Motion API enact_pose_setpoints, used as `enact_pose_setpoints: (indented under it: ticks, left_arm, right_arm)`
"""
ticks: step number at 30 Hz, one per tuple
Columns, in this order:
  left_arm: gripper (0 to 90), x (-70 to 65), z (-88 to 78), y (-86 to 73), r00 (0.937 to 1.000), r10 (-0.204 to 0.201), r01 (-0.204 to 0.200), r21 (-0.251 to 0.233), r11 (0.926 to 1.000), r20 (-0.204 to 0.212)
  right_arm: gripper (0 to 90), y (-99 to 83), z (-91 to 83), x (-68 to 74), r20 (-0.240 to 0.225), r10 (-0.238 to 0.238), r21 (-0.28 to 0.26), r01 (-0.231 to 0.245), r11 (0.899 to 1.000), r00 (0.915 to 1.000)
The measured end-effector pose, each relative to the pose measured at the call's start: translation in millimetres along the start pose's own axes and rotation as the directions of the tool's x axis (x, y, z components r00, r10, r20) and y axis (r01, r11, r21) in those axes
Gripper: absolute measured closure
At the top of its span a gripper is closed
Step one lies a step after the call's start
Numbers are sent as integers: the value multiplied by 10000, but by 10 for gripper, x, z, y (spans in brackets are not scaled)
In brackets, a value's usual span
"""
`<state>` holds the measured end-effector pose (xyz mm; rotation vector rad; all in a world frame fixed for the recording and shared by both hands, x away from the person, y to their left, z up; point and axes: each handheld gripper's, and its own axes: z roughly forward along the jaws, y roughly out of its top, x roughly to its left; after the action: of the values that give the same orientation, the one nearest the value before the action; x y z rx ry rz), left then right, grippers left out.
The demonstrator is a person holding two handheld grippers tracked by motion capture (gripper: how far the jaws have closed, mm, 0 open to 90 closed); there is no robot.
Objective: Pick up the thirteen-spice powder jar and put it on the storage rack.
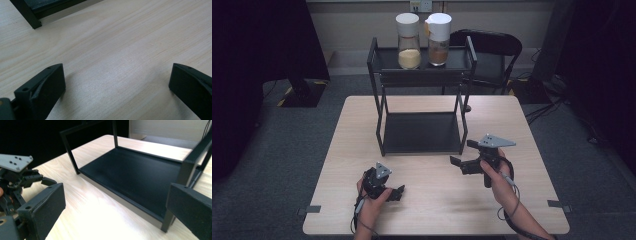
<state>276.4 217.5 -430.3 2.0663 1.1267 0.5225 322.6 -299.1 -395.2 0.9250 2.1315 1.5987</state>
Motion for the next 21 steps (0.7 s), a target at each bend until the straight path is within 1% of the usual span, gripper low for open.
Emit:
enact_pose_setpoints:
  ticks: [8, 21]
  left_arm:
    - [0, 0, 0, 0, 10000, -1, 1, 0, 10000, 0]
    - [0, 0, 0, 0, 10000, -2, 2, 1, 10000, -1]
  right_arm:
    - [13, -128, -85, -68, 49, 149, 36, -149, 9999, 9999]
    - [13, -290, -240, -122, 292, 275, 45, -277, 9996, 9992]
